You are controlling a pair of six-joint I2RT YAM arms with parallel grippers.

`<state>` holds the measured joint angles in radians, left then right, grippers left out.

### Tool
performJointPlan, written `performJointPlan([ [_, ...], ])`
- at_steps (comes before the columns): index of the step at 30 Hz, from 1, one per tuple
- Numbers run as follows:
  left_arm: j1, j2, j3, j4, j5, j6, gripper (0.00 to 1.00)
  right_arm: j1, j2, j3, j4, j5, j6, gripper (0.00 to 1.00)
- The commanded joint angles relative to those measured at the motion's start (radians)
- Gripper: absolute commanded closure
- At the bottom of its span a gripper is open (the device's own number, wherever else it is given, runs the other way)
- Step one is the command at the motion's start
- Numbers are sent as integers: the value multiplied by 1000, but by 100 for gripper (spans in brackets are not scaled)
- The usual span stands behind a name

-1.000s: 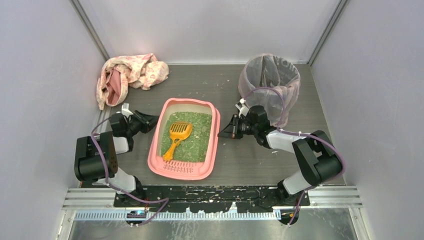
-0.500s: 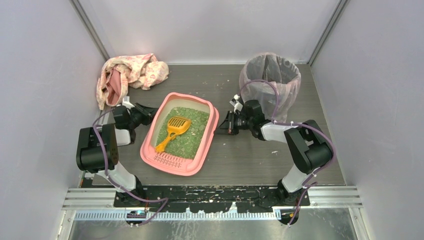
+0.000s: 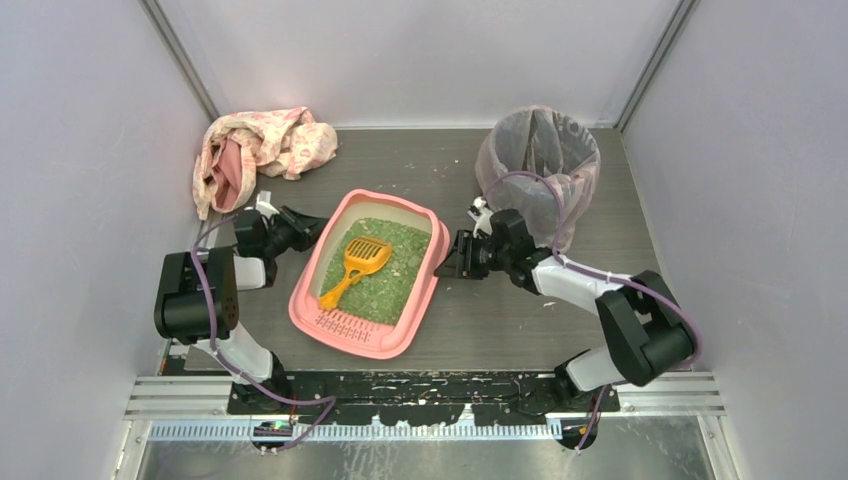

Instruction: Clean the litter box

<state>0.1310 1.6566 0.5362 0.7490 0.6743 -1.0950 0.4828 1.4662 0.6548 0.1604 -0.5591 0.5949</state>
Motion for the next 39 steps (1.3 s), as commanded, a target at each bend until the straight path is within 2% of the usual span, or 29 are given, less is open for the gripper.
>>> performJointPlan([
  [1,-48,1,17,0,180,-33,92,14,-95,-32,-149,150,-72,48],
  [8,-48,4,25,-21,193,-22,91,44,-142,-77,-154,184,-57,44],
  [13,-46,-24,47,-131,189,39,91,87,-142,-69,-154,211,-39,48],
  [17,-46,-23,68,-150,189,37,91,141,-69,-22,-143,235,-30,53],
  [24,-44,-8,84,-133,181,18,92,234,105,109,-109,273,-11,53],
  [39,-16,-12,115,-200,170,57,92,215,340,352,-154,263,-62,57],
])
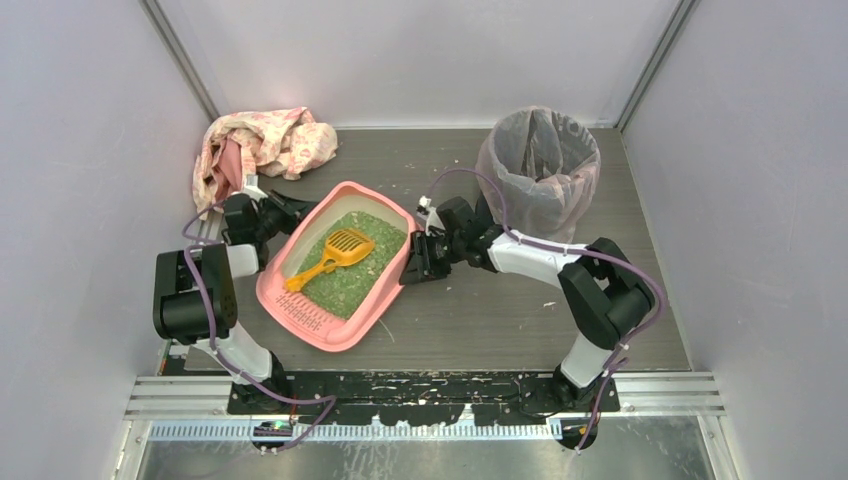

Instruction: Clean the litter box

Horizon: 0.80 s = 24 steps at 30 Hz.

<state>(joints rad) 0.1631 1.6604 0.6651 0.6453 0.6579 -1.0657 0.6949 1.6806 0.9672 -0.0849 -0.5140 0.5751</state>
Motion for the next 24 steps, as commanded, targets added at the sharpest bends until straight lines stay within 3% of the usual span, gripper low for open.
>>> performJointPlan([
  [1,-49,-12,-12,-98,185,29,92,-4,137,49,91,215,-46,57],
  [13,-63,83,31,-22,146,-16,92,-134,222,219,-52,172,-140,59],
  [24,-153,165,126,-5,75,-57,93,-241,353,471,-189,128,-206,59],
])
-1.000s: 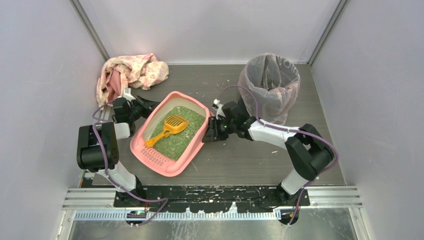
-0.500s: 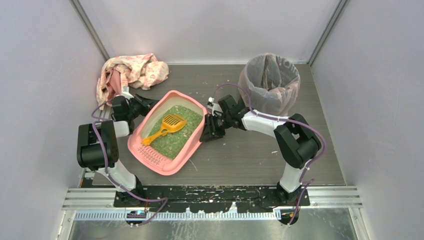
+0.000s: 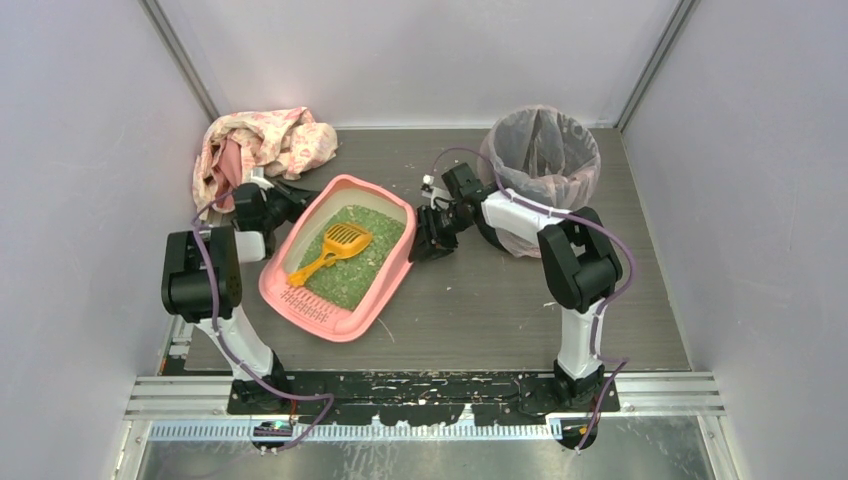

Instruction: Clean the litter box

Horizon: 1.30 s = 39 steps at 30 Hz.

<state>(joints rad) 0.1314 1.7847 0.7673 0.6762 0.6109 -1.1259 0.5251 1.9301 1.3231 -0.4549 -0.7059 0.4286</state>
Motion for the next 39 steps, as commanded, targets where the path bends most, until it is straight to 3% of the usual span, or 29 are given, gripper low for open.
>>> performJointPlan([
  [1,-122,53,36,-32,116,-3,93,-78,119,139,171,316,-64,59],
  [11,-189,138,126,-1,58,-56,94,-117,279,412,58,288,-107,59],
  [24,-288,111,136,-48,-58,-75,96,-125,427,700,-50,264,-128,59],
  [31,-300,72,140,-107,-67,-38,96,-130,385,665,-57,282,-141,59],
  [36,-225,-12,101,-236,-61,48,79,-146,297,564,-37,310,-159,58],
  [39,-170,-61,69,-307,-66,94,77,-149,255,521,-34,324,-173,58],
])
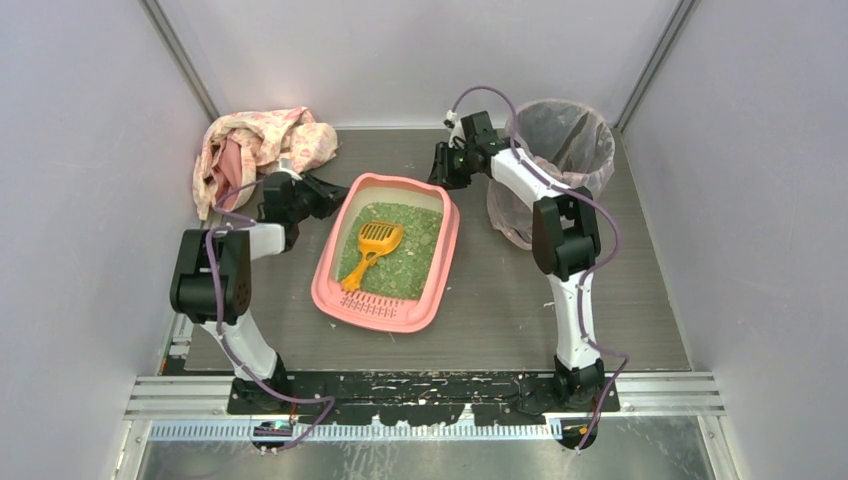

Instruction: Clean the litter box

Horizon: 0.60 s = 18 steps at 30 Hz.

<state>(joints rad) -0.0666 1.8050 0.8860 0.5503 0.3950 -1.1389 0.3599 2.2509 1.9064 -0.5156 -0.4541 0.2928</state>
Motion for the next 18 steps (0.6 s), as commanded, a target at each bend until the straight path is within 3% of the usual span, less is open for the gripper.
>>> performJointPlan([
  [1,44,-94,-59,-201,151,120,77,16,-80,-74,28,77,-39,58],
  [9,116,-190,-47,-362,119,254,71,19,-164,-132,90,152,-26,57],
  [13,117,-250,33,-526,37,366,68,25,-204,-101,100,189,-22,44],
  [18,120,-316,68,-605,-71,384,43,28,-231,-49,75,206,-28,36],
])
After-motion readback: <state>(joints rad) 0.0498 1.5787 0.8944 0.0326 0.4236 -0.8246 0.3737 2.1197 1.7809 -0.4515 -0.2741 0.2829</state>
